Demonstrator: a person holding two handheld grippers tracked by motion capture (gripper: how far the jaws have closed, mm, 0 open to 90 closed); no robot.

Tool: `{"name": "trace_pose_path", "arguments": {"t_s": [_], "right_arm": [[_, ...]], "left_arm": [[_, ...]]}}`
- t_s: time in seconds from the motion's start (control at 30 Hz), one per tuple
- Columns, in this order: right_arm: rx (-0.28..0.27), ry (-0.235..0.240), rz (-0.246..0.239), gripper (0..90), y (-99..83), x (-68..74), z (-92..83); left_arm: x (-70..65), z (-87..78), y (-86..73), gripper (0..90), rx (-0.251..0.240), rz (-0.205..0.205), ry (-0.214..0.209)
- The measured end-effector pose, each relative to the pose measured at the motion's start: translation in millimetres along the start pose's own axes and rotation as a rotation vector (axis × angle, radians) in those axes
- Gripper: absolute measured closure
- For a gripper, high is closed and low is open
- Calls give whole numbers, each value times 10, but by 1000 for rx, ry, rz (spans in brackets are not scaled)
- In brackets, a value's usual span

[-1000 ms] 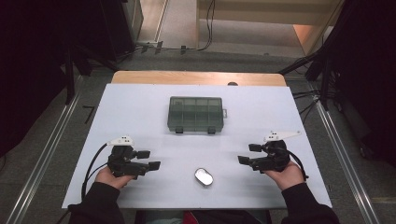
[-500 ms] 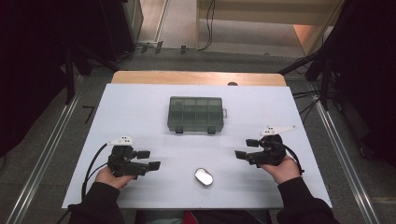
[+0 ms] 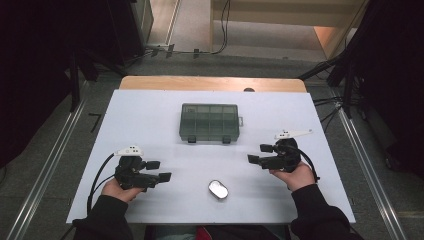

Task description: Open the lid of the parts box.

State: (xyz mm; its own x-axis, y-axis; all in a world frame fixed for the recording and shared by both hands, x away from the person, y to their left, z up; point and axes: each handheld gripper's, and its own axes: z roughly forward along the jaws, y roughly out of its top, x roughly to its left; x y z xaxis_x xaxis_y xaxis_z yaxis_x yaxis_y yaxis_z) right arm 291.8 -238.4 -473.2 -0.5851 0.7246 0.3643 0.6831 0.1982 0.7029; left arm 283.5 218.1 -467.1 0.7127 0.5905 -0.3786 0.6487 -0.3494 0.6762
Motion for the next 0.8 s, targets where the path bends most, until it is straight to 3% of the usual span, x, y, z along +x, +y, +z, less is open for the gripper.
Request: {"name": "trace_pose_path", "arguments": {"t_s": [0.8], "right_arm": [[24,-8,11,204,207,-73,238]], "left_arm": [[0,20,6,250,7,-1,-18]]}}
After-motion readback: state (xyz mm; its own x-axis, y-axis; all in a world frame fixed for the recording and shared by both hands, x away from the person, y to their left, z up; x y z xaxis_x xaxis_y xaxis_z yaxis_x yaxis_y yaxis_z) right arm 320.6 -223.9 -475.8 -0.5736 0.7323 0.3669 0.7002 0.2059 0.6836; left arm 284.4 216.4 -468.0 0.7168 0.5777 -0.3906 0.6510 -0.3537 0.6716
